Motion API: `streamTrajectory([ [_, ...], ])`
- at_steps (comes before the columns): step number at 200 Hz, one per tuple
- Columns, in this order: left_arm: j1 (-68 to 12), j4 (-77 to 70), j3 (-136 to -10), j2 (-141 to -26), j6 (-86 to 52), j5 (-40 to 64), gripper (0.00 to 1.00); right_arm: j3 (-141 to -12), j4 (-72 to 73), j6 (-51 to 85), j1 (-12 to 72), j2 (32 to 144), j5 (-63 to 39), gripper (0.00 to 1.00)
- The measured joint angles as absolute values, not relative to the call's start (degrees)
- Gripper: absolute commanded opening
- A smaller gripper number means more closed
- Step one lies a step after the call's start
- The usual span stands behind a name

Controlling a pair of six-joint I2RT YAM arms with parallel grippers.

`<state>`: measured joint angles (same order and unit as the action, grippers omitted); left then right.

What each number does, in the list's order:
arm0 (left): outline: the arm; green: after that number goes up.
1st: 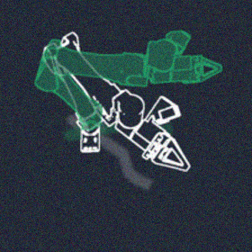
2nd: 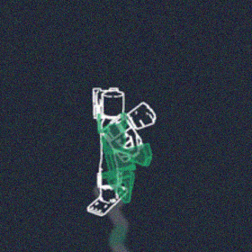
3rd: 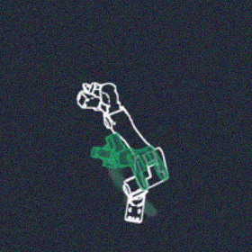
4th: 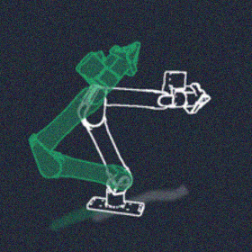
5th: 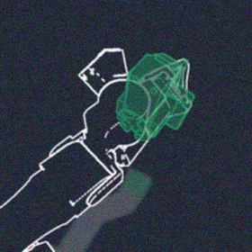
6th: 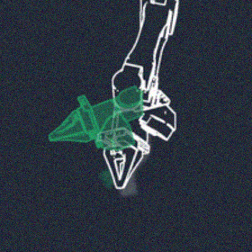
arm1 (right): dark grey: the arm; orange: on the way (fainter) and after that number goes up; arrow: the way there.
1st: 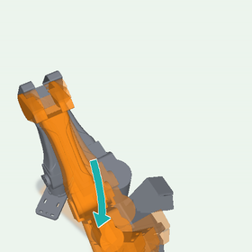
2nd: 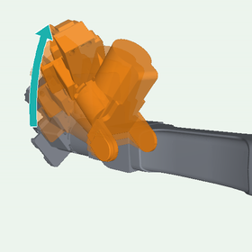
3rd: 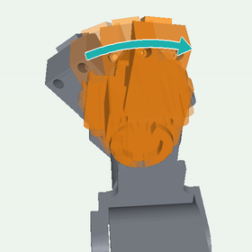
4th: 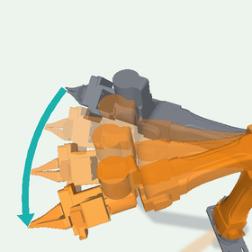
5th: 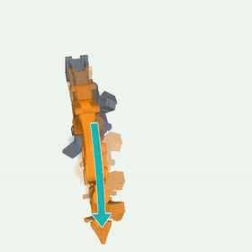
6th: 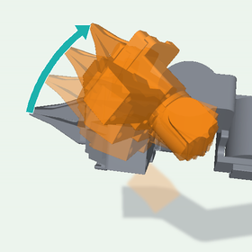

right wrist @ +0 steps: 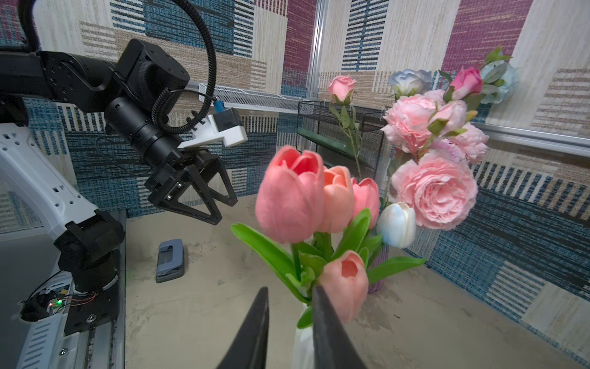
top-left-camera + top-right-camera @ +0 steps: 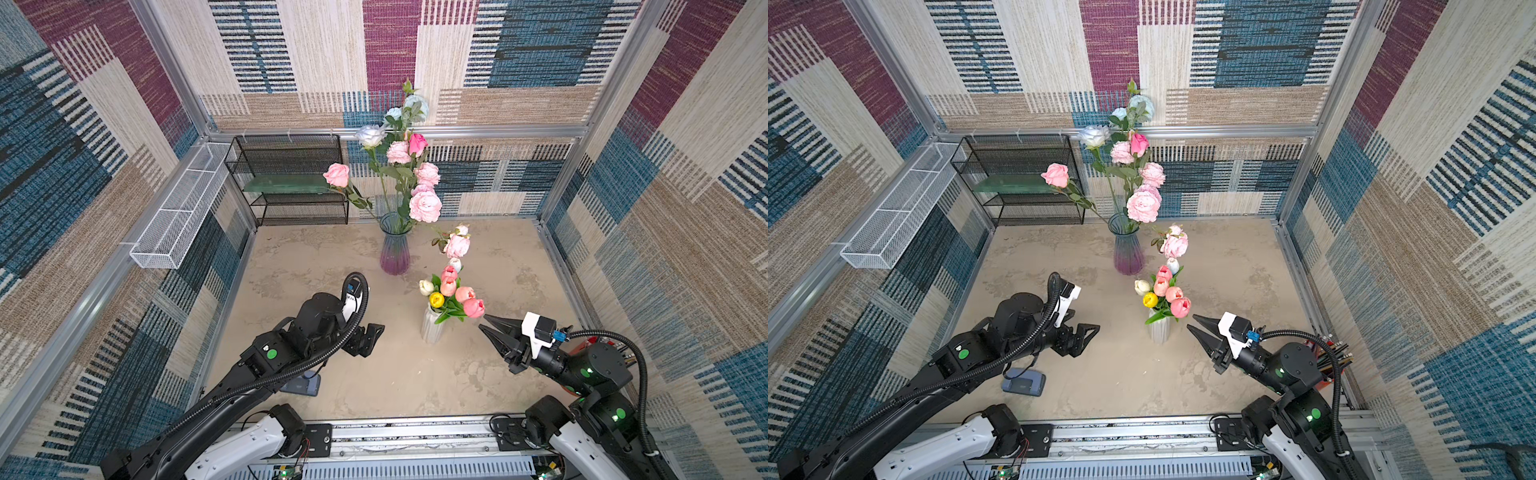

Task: Pick out pink flowers from the vase
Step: Pick up the flower from the vase.

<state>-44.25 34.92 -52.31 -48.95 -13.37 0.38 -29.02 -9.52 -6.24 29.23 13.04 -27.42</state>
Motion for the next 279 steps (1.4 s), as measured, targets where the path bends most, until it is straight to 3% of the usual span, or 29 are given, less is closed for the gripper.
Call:
streamTrajectory([
  [47,-44.1,34.4,-52.3,-49.5,-13.4,0.4,0.88,-27.4,-6.2,-6.2,35.4,14.9,-24.4,0.35],
  [109,-44.0,34.3,-52.3,-49.1,-13.4,0.4,0.88,-26.9,-0.4,-9.8,48.0,22.0,-8.6,0.4],
  [161,-44.0,34.3,-52.3,-48.2,-13.4,0.2,0.87,-23.7,4.7,-11.4,49.9,21.2,1.3,0.38],
  [228,-44.0,34.4,-52.1,-47.3,-13.4,0.1,0.87,-22.0,9.4,-9.2,50.7,21.2,3.3,0.28],
  [279,-43.9,34.5,-52.3,-47.7,-13.4,-0.1,0.87,-22.7,10.4,-9.0,51.3,23.2,3.2,0.11],
])
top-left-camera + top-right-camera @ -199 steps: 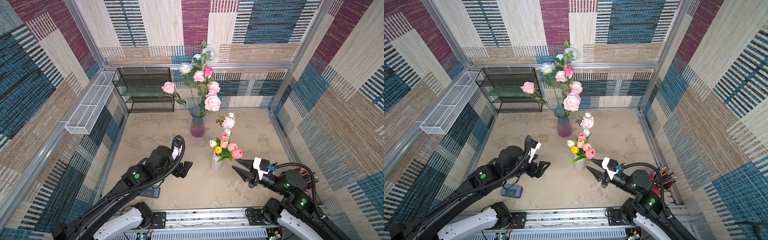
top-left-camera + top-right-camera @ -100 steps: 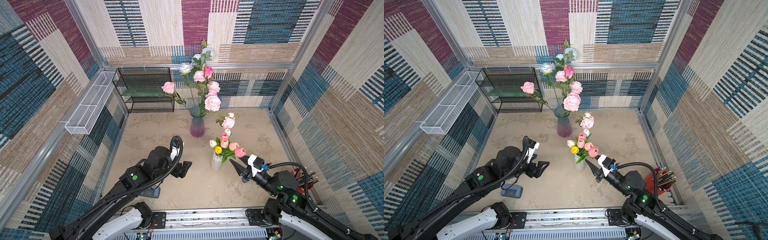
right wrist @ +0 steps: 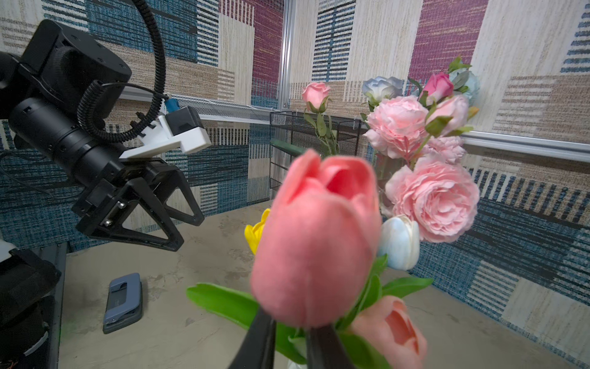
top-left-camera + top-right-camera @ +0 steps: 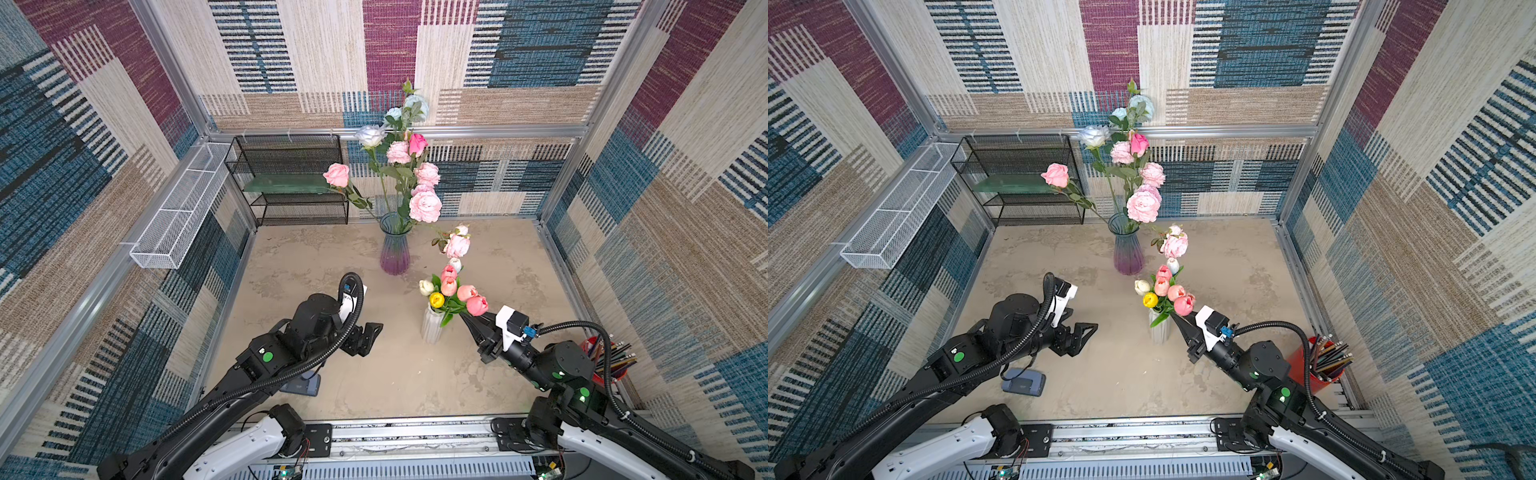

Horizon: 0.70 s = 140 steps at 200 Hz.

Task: Pick out pink flowers from the vase
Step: Pick up the flower from the vase.

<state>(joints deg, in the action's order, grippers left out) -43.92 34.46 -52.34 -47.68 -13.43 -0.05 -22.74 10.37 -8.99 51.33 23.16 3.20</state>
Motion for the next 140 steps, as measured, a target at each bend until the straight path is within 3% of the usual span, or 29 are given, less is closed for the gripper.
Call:
streamTrajectory([
  [63,-43.9,34.5,-52.2,-46.8,-13.6,-0.3,0.87,-24.7,10.3,-9.0,51.4,21.0,3.6,0.03],
  [140,-43.9,33.9,-51.8,-45.0,-13.4,0.5,0.9,-37.1,2.3,-9.2,51.4,23.3,1.9,0.04],
])
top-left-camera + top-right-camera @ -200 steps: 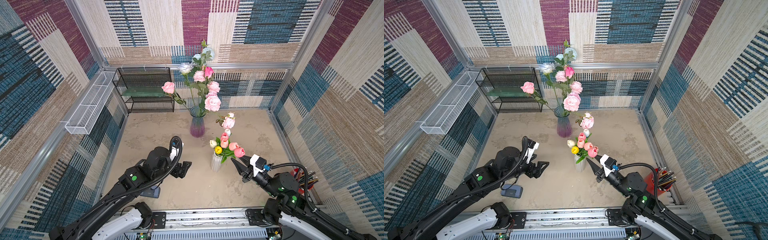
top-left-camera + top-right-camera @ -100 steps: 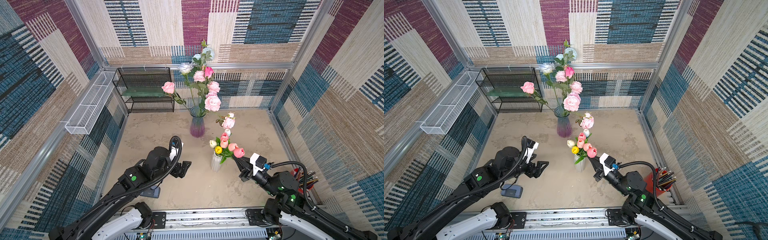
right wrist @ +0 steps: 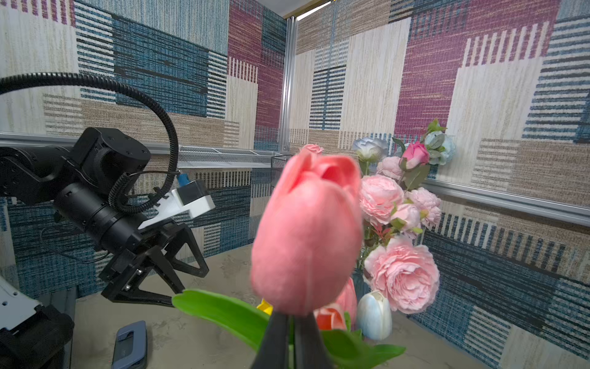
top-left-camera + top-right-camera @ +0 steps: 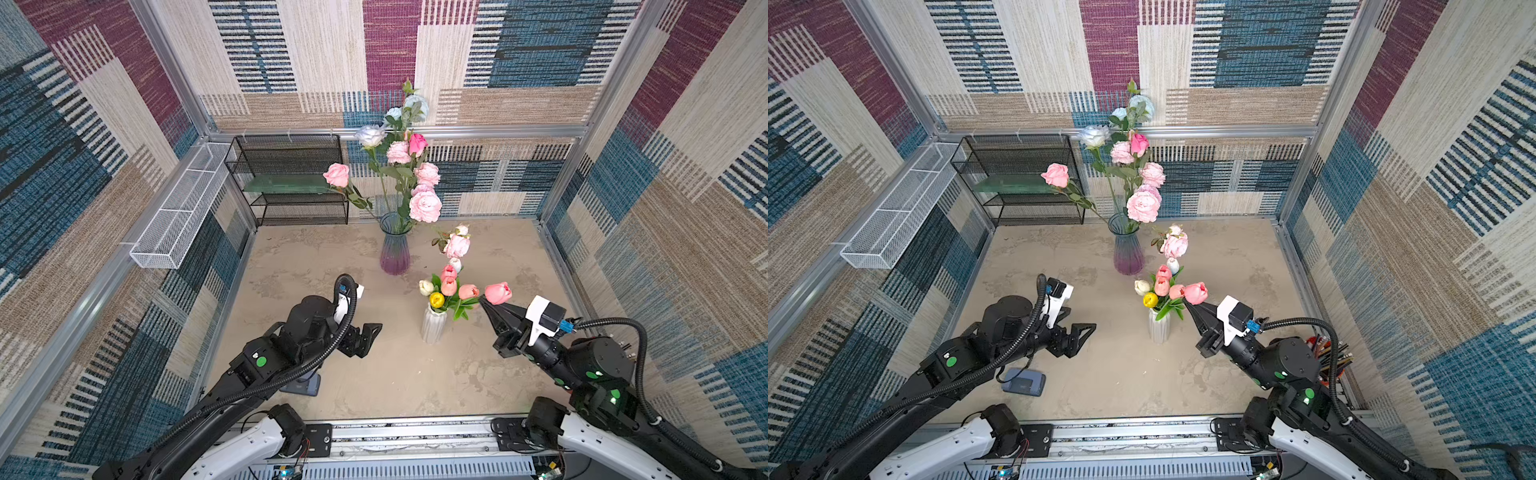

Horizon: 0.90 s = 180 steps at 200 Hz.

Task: Pick out pink flowers from the vase
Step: Pick up the flower from the vase.

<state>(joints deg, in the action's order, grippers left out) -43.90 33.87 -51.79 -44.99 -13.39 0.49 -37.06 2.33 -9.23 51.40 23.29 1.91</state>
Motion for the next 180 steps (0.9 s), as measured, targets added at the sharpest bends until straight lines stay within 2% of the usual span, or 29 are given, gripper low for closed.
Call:
streamTrajectory([
  [57,-43.9,33.1,-51.1,-43.9,-12.0,3.8,0.87,-47.9,-4.8,-8.1,51.4,23.8,-0.3,0.0],
  [121,-43.9,33.5,-53.7,-42.0,-11.8,7.7,0.82,-64.1,-14.3,-4.6,51.4,30.3,-6.2,0.0],
  [180,-44.0,39.1,-57.7,-39.0,-10.7,10.8,0.81,-69.6,-19.0,-2.1,51.4,33.6,-10.1,0.0],
])
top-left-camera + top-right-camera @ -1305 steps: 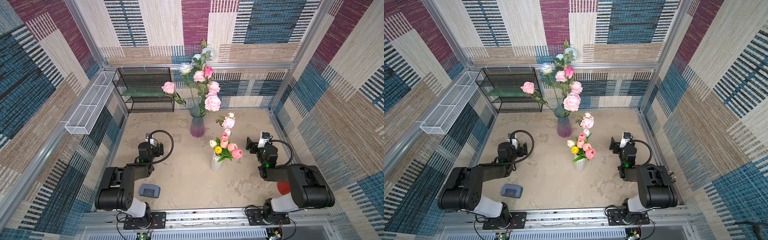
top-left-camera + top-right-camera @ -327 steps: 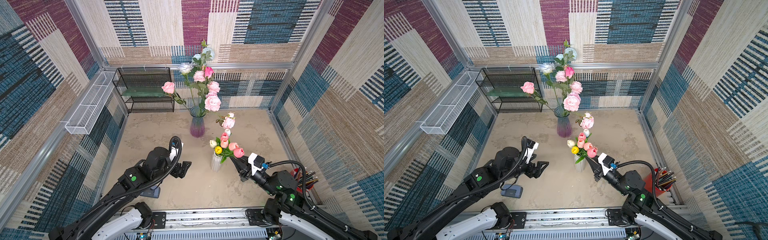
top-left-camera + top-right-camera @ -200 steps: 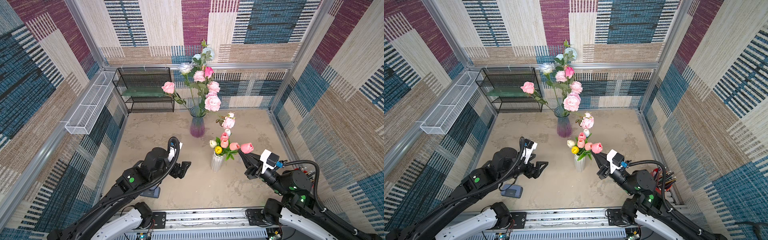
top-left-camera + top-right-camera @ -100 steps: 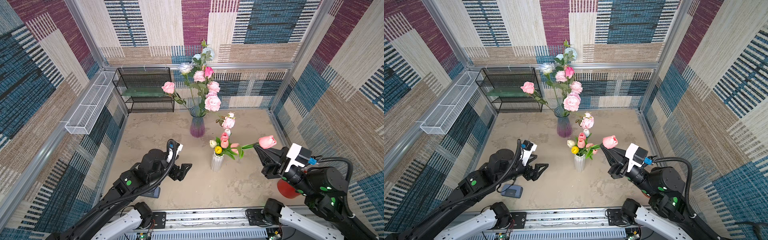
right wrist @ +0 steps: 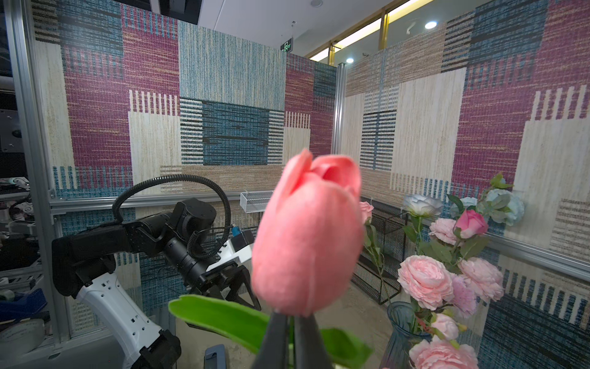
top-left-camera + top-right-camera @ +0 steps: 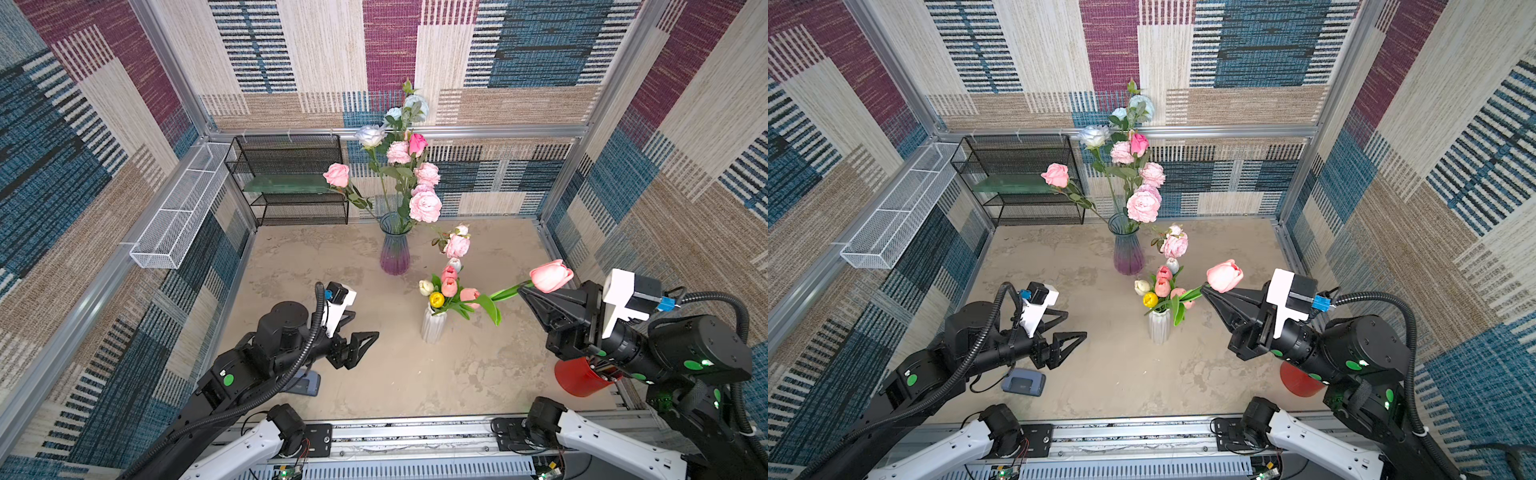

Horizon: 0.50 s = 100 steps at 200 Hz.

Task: Pick out pink flowers from the vase
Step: Pick up the flower from the vase.

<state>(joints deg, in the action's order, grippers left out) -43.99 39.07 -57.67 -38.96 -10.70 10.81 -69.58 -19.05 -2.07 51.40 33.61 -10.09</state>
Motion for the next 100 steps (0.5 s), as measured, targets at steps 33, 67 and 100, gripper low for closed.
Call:
streamTrajectory([
  [33,-44.0,41.5,-60.3,-39.2,-8.3,12.6,0.8,-72.6,-19.1,1.2,51.4,39.7,-9.8,0.0],
  [67,-44.4,42.1,-64.1,-43.0,-4.5,14.1,0.76,-75.6,-18.8,8.1,51.4,49.9,-8.4,0.0],
  [100,-44.8,42.2,-67.9,-46.1,-0.6,13.6,0.65,-76.8,-18.3,19.0,51.5,58.1,-3.9,0.0],
])
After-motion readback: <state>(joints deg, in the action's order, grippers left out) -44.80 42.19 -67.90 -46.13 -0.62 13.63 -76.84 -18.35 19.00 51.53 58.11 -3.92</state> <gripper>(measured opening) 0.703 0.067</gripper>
